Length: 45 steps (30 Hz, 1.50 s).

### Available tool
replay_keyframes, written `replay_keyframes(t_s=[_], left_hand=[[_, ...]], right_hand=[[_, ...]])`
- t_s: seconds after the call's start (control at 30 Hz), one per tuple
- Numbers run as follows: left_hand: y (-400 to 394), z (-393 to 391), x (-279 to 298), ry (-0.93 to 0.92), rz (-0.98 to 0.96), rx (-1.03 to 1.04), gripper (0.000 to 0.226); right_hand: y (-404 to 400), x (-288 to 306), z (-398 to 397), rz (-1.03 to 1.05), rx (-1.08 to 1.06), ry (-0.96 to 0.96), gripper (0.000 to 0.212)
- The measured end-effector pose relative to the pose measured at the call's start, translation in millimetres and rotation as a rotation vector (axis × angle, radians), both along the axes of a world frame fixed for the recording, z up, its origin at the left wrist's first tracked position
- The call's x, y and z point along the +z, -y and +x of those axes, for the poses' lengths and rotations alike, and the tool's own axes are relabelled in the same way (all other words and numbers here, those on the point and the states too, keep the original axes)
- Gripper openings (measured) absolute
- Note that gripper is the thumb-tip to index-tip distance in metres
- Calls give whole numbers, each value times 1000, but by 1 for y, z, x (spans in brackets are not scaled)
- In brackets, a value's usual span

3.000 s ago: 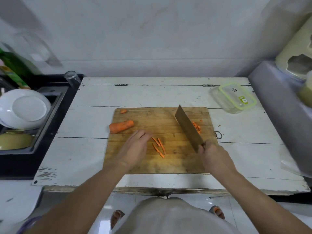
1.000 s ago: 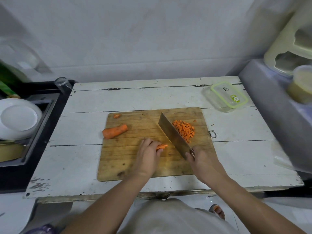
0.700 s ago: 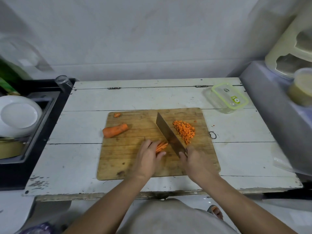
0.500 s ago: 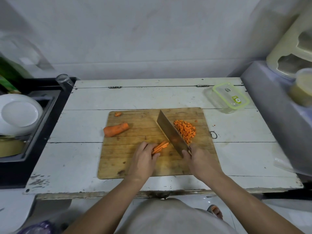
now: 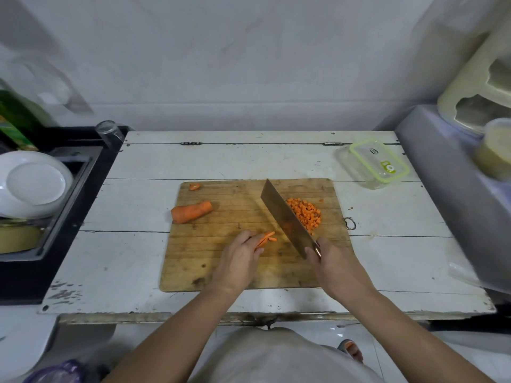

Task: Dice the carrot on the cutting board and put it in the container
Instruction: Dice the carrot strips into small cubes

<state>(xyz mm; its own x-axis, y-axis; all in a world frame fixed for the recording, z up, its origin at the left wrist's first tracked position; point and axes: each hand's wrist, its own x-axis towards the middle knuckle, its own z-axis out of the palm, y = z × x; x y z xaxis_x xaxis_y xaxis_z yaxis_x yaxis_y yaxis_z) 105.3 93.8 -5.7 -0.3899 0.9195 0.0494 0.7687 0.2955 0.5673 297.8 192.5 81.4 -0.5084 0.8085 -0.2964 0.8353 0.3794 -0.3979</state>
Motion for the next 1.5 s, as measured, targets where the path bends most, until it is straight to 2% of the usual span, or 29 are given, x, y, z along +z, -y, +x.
replay_keyframes(t_s=[0.2,0.33,0.4,0.6,0.8,0.93,1.03,1.2,1.33,1.5], left_hand=[[-4,-5,2,-80,25,-31,33],[-17,-6,7,-167,-13,-13,44],[-28,-2,5,-148,-77,30,51],[-41,7,-1,-98,-79,108,29],[-17,-4,-13,-85,100,10,36],[-5,-10,-22,-198,235,-126,29],[-4,-10,-26,-316,222,-169,26],[-5,-9,-23,-413,198,-188,25],[0,-7,-21,-397,166,-197,28],[6,-6,-17,-365,135,-190,41]], right_hand=[[10,-1,3,38,-16,26,24],[6,-2,5,9,-48,15,24],[4,0,7,-14,-62,15,22],[1,3,7,-17,-49,16,26],[11,1,1,8,-26,16,28],[24,0,-1,-18,-35,4,30],[32,-1,-3,1,-30,16,29],[37,-6,-17,68,-3,84,27],[21,-7,-39,49,-7,64,23],[27,-2,-23,42,-40,9,23]])
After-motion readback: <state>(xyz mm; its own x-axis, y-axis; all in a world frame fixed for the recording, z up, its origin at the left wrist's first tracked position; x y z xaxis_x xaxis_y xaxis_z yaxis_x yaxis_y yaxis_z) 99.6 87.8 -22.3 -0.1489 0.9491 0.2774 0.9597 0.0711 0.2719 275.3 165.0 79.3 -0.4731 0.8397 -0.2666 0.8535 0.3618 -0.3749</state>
